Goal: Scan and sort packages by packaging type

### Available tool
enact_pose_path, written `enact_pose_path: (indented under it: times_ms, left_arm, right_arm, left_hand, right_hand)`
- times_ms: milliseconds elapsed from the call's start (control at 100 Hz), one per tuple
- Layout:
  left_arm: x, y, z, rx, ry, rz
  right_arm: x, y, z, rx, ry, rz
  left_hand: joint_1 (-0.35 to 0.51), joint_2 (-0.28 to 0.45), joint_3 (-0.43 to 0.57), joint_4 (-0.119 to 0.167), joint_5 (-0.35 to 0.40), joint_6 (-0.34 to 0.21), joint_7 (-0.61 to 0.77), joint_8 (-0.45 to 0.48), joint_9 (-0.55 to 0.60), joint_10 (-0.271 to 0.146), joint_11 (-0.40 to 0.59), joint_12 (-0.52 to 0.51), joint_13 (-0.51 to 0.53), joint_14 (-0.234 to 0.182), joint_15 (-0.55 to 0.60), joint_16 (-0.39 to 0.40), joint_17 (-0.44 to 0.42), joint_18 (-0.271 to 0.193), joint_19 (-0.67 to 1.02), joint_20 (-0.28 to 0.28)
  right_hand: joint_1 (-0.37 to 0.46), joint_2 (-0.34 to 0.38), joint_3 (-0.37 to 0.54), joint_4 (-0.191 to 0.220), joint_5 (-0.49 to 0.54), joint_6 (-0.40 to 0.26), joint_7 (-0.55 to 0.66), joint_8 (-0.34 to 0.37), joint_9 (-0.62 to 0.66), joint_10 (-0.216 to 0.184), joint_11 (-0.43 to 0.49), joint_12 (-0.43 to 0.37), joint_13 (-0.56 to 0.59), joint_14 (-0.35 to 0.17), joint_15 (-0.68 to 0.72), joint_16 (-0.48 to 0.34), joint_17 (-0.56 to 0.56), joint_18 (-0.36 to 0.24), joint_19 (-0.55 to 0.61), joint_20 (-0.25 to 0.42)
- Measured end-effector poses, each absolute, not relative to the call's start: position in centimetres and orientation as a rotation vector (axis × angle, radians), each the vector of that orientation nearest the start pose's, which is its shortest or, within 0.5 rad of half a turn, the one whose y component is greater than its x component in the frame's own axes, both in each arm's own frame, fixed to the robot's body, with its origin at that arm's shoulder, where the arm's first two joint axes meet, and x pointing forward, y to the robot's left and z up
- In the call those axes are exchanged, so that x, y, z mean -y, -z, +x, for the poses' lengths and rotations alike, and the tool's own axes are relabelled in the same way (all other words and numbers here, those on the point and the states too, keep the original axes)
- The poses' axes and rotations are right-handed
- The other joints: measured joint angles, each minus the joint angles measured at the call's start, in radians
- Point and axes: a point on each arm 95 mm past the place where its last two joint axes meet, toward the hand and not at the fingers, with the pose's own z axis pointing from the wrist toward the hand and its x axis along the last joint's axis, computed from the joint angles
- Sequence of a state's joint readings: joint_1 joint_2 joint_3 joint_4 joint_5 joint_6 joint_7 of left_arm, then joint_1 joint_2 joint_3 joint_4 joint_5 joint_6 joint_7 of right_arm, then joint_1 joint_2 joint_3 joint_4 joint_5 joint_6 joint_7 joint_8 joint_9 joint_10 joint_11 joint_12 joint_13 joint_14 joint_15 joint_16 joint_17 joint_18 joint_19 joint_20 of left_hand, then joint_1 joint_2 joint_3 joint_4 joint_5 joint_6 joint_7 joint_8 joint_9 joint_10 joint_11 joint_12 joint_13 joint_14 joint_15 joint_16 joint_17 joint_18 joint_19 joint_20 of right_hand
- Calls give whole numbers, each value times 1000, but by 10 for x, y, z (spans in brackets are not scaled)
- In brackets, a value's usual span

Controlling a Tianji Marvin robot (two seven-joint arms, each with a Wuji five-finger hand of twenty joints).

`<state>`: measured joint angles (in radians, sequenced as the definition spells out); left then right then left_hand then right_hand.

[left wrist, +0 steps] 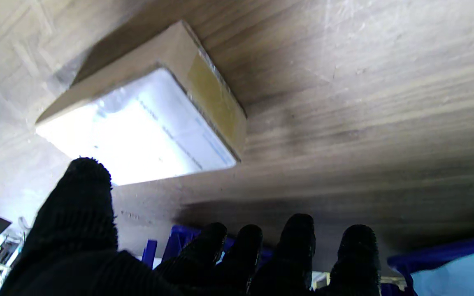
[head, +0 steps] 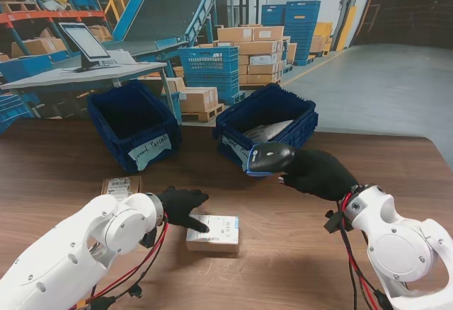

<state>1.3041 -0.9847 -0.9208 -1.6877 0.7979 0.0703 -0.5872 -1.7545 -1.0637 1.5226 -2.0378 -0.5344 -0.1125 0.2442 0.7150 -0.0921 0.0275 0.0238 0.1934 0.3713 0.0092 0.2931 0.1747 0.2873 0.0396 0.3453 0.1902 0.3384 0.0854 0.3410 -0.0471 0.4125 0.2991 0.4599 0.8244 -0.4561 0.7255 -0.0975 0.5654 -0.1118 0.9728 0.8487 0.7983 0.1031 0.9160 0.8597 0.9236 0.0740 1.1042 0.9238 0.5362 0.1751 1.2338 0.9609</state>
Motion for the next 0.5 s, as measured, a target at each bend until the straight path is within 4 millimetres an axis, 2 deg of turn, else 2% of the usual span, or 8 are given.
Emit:
enact_pose_path:
  times_ms: [130, 210, 250, 500]
  left_arm:
    - [62, 297, 406, -2047, 1296, -1339]
    - [60, 292, 405, -1992, 1342, -1346]
    - [59, 290, 404, -1972, 1359, -1355]
    - [53, 282, 396, -1804, 1493, -1372]
  right_arm:
    - [20, 195, 364, 1899, 2523, -1781]
    - [18, 195, 368, 1943, 2508, -1778]
    - [17, 195, 369, 1976, 2501, -1774]
    - [10, 214, 376, 2118, 2387, -1767]
  left_hand:
    - [0, 0, 0, 0, 21, -5, 3, 0, 4, 0, 0, 0, 0, 0, 0, 0, 3, 0, 0, 0]
    - [21, 0, -2, 0, 67, -11, 8, 0, 28, 0, 3, 0, 0, 0, 0, 0, 13, 0, 0, 0]
    - [23, 0, 1, 10, 76, -16, 15, 1, 31, 0, 3, 0, 0, 0, 0, 0, 14, 0, 0, 0]
    - [40, 0, 0, 10, 161, -53, 41, 2, 122, 0, 14, 0, 27, 0, 15, 0, 37, 0, 0, 0]
  right_hand:
    - [0, 0, 0, 0, 0, 0, 0, 0, 0, 0, 0, 0, 0, 0, 0, 0, 0, 0, 0, 0]
    - [0, 0, 0, 0, 0, 0, 0, 0, 0, 0, 0, 0, 0, 0, 0, 0, 0, -1, 0, 0]
    - [0, 0, 0, 0, 0, 0, 0, 0, 0, 0, 0, 0, 0, 0, 0, 0, 2, -1, 0, 0]
    - [0, 0, 0, 0, 0, 0, 0, 0, 0, 0, 0, 0, 0, 0, 0, 0, 2, -2, -1, 0]
